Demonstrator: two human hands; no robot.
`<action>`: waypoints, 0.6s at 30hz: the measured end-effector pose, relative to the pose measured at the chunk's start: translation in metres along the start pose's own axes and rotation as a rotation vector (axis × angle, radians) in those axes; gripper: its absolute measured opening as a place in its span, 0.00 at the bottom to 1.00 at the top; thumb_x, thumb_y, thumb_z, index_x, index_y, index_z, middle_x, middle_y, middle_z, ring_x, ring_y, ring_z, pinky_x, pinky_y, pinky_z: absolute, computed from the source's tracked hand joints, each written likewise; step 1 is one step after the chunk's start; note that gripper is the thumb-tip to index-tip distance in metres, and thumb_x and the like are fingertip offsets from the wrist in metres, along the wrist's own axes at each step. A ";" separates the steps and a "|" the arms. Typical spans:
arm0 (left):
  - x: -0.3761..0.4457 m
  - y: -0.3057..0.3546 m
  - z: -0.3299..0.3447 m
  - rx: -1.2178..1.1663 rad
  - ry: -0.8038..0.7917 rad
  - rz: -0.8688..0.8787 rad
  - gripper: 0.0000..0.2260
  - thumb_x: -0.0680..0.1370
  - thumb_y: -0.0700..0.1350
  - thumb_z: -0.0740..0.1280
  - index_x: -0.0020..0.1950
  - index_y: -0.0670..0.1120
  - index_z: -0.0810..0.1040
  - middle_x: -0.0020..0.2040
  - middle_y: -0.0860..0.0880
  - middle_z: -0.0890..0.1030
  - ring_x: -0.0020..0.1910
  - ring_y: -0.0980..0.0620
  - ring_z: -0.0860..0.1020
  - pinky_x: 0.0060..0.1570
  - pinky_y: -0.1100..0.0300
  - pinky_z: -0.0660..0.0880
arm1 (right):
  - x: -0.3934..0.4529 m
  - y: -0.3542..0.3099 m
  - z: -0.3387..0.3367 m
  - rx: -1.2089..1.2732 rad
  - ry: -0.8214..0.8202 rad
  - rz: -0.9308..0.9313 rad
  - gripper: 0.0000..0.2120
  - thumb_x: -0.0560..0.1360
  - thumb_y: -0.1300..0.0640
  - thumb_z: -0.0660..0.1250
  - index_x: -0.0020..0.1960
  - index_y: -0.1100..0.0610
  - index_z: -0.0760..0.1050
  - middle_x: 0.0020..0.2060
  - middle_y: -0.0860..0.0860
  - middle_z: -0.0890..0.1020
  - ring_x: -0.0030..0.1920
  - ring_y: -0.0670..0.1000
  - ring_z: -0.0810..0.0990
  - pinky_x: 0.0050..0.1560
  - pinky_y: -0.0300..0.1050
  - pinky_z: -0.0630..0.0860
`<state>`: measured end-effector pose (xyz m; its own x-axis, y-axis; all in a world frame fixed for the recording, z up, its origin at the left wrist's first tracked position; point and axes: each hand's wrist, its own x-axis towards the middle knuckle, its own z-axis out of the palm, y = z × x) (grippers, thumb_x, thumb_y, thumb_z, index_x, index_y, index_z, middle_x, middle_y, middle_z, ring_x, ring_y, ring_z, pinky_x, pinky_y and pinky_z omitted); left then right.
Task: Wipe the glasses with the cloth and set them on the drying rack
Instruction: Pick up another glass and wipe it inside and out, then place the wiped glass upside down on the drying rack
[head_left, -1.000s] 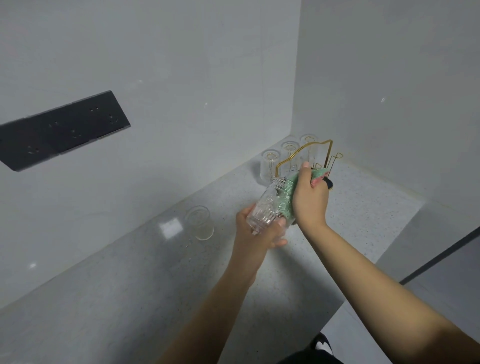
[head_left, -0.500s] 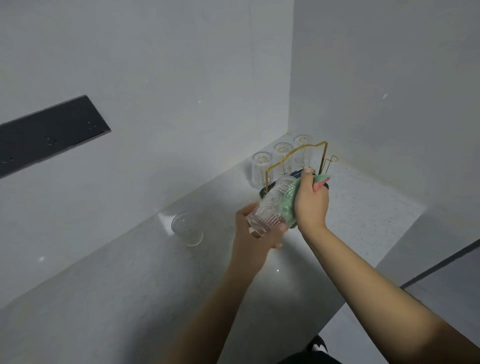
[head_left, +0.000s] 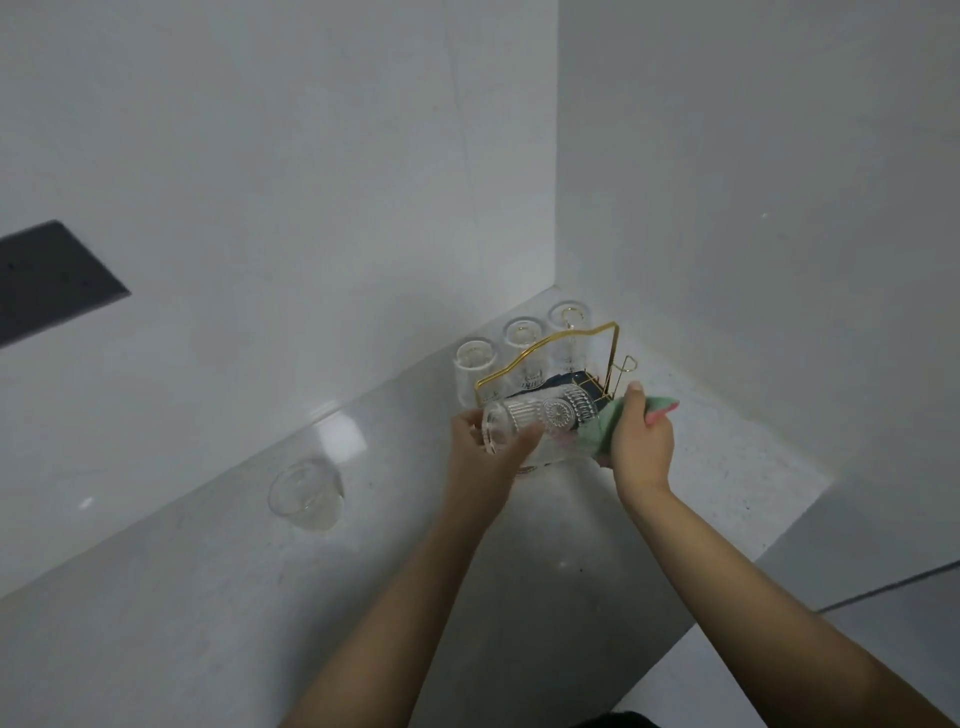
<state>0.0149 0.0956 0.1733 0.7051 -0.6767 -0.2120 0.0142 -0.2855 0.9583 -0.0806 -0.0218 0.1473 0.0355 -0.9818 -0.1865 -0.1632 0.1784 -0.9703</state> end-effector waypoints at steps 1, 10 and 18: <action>0.007 0.003 0.008 0.057 0.028 0.022 0.23 0.73 0.52 0.74 0.60 0.51 0.66 0.52 0.52 0.78 0.47 0.56 0.80 0.43 0.63 0.77 | 0.010 0.000 -0.005 -0.009 0.005 0.008 0.26 0.80 0.46 0.53 0.30 0.61 0.68 0.28 0.56 0.75 0.34 0.59 0.76 0.36 0.48 0.73; 0.067 0.019 0.073 0.600 0.144 0.300 0.29 0.69 0.60 0.73 0.67 0.54 0.72 0.62 0.51 0.77 0.61 0.50 0.75 0.52 0.59 0.68 | 0.059 0.005 -0.035 0.025 -0.028 0.108 0.24 0.80 0.46 0.54 0.28 0.57 0.65 0.26 0.53 0.71 0.34 0.57 0.75 0.45 0.60 0.77; 0.094 -0.004 0.102 0.861 0.056 0.290 0.30 0.72 0.60 0.71 0.69 0.48 0.71 0.64 0.45 0.76 0.66 0.44 0.69 0.58 0.53 0.69 | 0.078 0.008 -0.049 0.066 -0.055 0.172 0.25 0.80 0.46 0.54 0.27 0.55 0.63 0.25 0.52 0.70 0.31 0.54 0.73 0.43 0.55 0.75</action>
<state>0.0088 -0.0364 0.1301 0.6324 -0.7733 0.0462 -0.6876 -0.5328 0.4933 -0.1280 -0.1003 0.1323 0.0668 -0.9318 -0.3567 -0.1067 0.3488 -0.9311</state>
